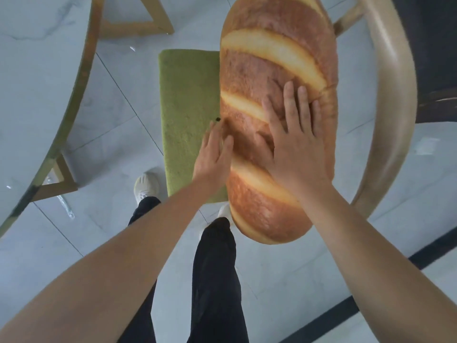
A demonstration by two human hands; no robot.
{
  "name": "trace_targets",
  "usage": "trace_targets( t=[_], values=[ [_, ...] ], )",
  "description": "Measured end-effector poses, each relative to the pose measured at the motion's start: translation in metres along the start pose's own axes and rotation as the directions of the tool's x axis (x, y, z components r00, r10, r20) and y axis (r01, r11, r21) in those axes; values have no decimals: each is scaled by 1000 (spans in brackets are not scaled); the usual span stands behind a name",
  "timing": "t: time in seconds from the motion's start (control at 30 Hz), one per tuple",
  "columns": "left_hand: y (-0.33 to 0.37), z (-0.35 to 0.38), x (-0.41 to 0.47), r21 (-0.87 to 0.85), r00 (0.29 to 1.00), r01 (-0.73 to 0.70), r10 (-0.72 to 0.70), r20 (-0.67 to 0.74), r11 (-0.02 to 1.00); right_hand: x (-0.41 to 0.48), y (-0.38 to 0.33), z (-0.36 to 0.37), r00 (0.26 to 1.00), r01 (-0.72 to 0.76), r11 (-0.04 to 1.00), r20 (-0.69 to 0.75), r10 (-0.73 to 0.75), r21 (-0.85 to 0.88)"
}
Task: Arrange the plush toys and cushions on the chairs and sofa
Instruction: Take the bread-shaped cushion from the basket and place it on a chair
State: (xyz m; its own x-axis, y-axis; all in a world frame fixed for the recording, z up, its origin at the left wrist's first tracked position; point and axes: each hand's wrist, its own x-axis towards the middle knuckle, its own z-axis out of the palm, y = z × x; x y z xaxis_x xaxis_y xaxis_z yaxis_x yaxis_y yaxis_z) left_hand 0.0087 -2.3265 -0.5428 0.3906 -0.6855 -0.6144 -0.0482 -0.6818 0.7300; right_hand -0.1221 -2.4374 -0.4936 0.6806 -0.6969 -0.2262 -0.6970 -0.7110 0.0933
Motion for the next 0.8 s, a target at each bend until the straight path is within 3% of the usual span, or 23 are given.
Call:
trace_targets(
  t=[0.2,0.37,0.47,0.67,0.8],
  values=[
    [57,8,84,192,943,-330,315,103,924,-42,-13,23,983,-129,992,-128,128,5],
    [47,13,62,183,961,-273,260,92,944,-131,-30,43,990,-126,991,-64,123,-40],
    [30,17,45,147,969,-237,223,105,960,-139,-34,47,991,-132,988,4,133,-74],
    [-5,13,4,191,959,-169,117,257,967,-111,-30,58,979,-150,987,134,156,-49],
    [-7,-13,-26,195,920,-39,-40,389,980,-123,-33,32,967,-166,985,201,154,44]
  ],
)
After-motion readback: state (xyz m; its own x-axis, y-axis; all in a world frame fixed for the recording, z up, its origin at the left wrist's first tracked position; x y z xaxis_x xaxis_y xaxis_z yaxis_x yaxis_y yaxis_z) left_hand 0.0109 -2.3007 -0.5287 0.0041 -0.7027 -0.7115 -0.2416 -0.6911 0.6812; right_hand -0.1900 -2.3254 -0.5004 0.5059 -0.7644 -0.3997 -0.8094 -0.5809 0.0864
